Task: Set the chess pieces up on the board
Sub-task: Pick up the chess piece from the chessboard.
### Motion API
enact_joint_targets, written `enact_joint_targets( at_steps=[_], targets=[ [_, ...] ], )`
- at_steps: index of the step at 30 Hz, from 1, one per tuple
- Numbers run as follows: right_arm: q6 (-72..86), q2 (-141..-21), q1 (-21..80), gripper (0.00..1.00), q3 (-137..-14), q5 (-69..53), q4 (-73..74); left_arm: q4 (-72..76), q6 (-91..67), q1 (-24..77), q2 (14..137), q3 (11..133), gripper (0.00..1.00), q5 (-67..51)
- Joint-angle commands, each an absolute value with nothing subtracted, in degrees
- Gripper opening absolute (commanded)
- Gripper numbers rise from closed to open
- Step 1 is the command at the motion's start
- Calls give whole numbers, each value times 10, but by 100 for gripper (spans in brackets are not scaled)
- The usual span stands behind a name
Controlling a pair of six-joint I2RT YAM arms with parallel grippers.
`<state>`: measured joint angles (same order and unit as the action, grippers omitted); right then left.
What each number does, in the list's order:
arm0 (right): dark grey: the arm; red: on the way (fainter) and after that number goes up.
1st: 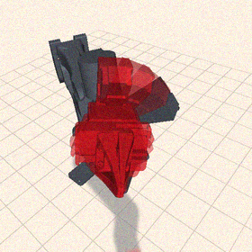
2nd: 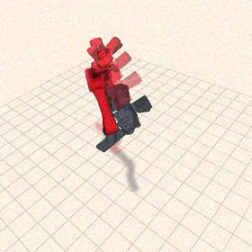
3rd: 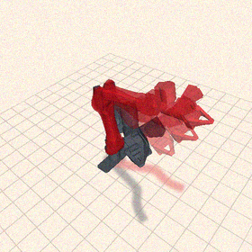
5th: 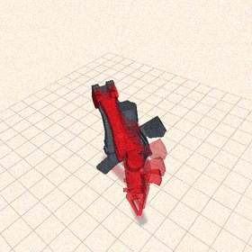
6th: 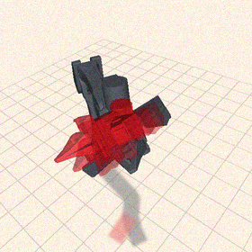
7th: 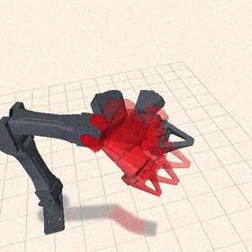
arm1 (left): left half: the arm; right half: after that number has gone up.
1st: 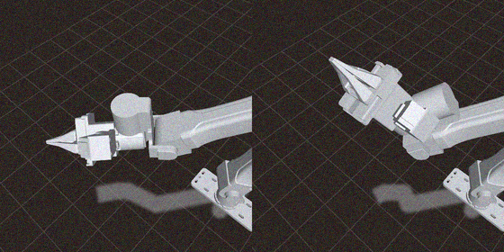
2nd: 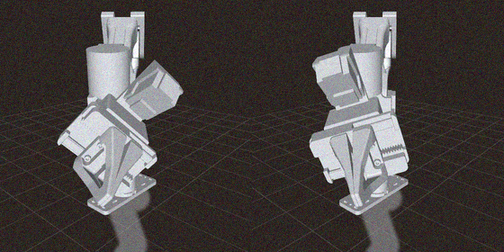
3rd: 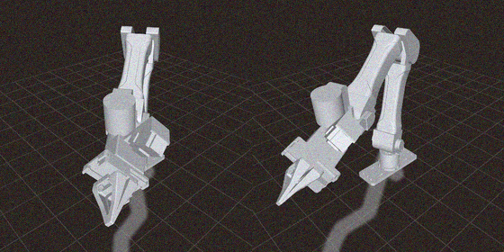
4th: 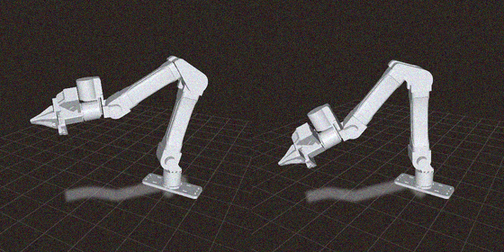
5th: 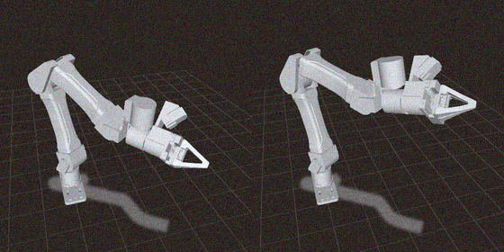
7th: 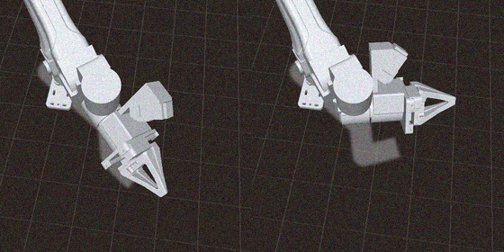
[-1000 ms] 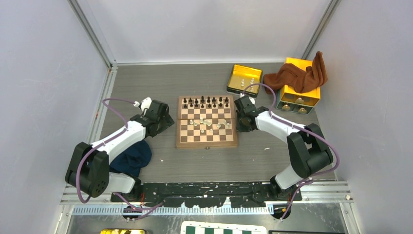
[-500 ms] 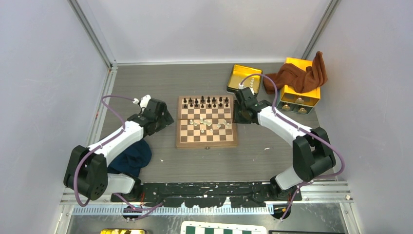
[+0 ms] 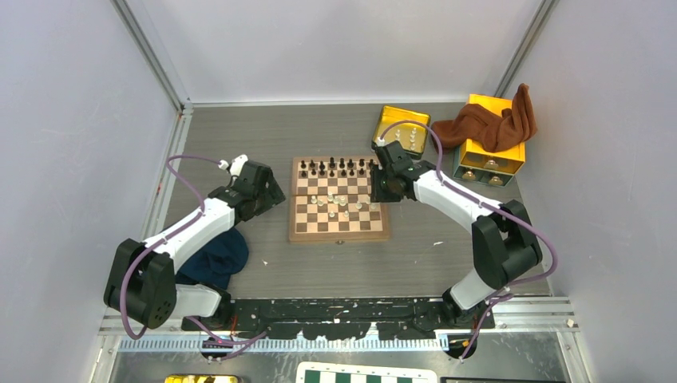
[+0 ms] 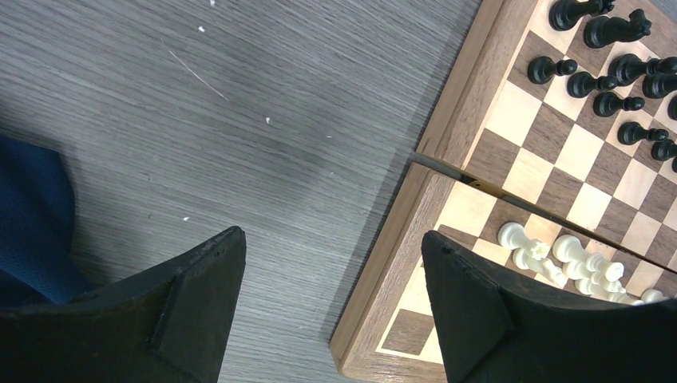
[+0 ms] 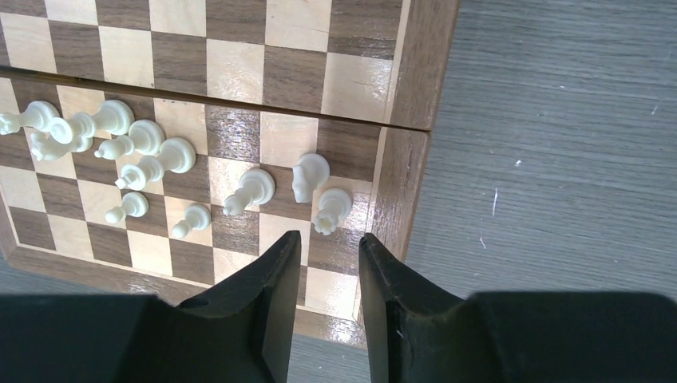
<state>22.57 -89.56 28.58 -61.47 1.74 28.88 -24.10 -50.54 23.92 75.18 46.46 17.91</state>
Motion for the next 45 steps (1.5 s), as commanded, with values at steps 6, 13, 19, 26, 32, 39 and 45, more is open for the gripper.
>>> enact_joint_targets(
  at_steps=[6, 13, 19, 26, 32, 39, 45],
  targets=[
    [209, -920, 290, 38, -647, 7, 278, -226, -502, 236, 733, 478, 82, 179],
    [206, -937, 290, 37, -654, -12, 276, -223, -504, 236, 734, 475, 81, 179],
    [205, -948, 290, 35, -660, -16, 275, -222, -504, 236, 734, 471, 82, 179],
    [199, -957, 289, 22, -670, -10, 282, -221, -504, 234, 734, 467, 81, 179],
    [197, -960, 289, 11, -673, -5, 294, -220, -508, 231, 731, 462, 81, 176],
    [198, -947, 289, 3, -671, -3, 302, -221, -511, 231, 726, 458, 81, 174],
    [203, -918, 292, 2, -661, -2, 311, -221, -515, 231, 720, 455, 81, 171]
  ],
)
